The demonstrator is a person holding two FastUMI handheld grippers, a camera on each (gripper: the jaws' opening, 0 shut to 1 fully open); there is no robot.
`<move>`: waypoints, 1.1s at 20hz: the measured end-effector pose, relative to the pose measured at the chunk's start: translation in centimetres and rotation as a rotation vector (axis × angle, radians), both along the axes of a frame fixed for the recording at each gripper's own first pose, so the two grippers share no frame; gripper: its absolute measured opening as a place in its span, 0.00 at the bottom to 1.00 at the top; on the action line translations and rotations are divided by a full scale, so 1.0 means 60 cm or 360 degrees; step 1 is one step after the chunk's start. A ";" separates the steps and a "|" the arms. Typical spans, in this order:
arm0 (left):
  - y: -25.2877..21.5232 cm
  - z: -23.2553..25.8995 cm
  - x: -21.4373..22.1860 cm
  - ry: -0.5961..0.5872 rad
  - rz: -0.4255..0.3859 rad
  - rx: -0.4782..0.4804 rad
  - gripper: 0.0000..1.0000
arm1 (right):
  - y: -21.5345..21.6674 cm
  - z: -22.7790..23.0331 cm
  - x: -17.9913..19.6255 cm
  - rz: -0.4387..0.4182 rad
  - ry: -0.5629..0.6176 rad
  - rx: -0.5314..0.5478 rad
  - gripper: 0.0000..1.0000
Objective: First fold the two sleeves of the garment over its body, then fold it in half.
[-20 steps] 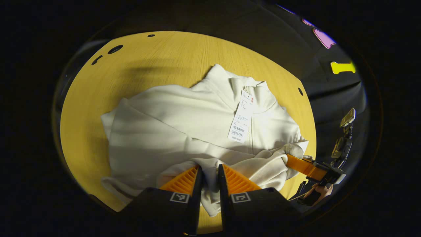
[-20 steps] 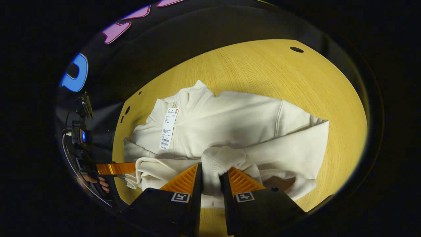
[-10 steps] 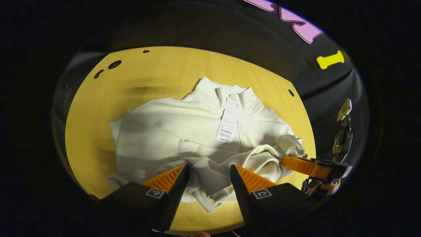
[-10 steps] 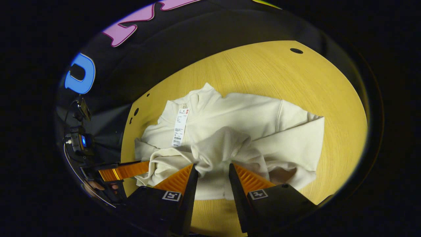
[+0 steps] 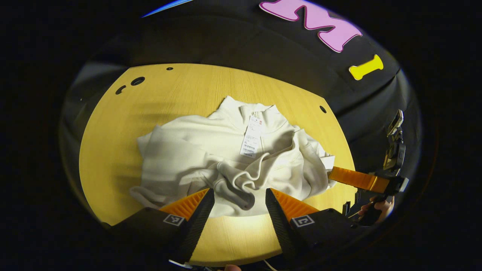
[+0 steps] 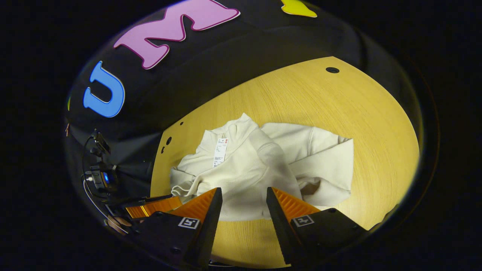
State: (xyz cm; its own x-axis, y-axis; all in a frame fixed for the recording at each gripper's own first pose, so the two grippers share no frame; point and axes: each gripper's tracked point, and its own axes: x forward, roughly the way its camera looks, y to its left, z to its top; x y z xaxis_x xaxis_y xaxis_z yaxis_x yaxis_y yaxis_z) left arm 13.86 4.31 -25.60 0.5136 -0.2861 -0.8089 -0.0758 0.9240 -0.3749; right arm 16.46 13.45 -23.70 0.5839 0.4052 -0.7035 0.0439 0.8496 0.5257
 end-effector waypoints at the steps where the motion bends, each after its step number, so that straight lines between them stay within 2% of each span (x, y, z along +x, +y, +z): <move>1: 0.002 0.006 -0.008 -0.0016 0.0006 0.0002 0.88 | 0.000 0.009 -0.010 0.0008 -0.0021 0.0001 0.75; 3: -0.001 0.021 -0.026 -0.0060 0.0007 0.0004 0.88 | 0.001 0.026 -0.028 0.0028 -0.0062 -0.0001 0.79; 9: -0.018 0.065 -0.072 -0.0156 -0.0042 0.0039 0.88 | 0.008 0.069 -0.070 0.0032 -0.0143 0.0094 0.82; 10: -0.025 0.066 -0.082 -0.0154 -0.0048 0.0032 0.83 | 0.008 0.072 -0.074 0.0030 -0.0165 0.0112 0.85; 11: -0.029 0.068 -0.089 -0.0154 -0.0052 0.0025 0.88 | 0.007 0.075 -0.080 0.0019 -0.0178 0.0129 0.86; 13: -0.033 0.074 -0.100 -0.0163 -0.0047 0.0024 0.88 | 0.003 0.079 -0.090 -0.0010 -0.0190 0.0159 0.87; 14: -0.034 0.076 -0.105 -0.0175 -0.0040 0.0022 0.88 | -0.002 0.079 -0.094 -0.0019 -0.0202 0.0153 0.96; 15: -0.037 0.076 -0.110 -0.0184 -0.0033 0.0011 0.88 | -0.010 0.077 -0.098 -0.0029 -0.0211 0.0121 0.87; 18: -0.033 0.072 -0.124 -0.0192 -0.0012 -0.0005 0.88 | -0.025 0.071 -0.111 -0.0046 -0.0230 0.0060 0.87; 22: -0.027 0.073 -0.139 -0.0254 0.0021 -0.0011 0.88 | -0.024 0.071 -0.129 -0.0046 -0.0248 0.0072 0.88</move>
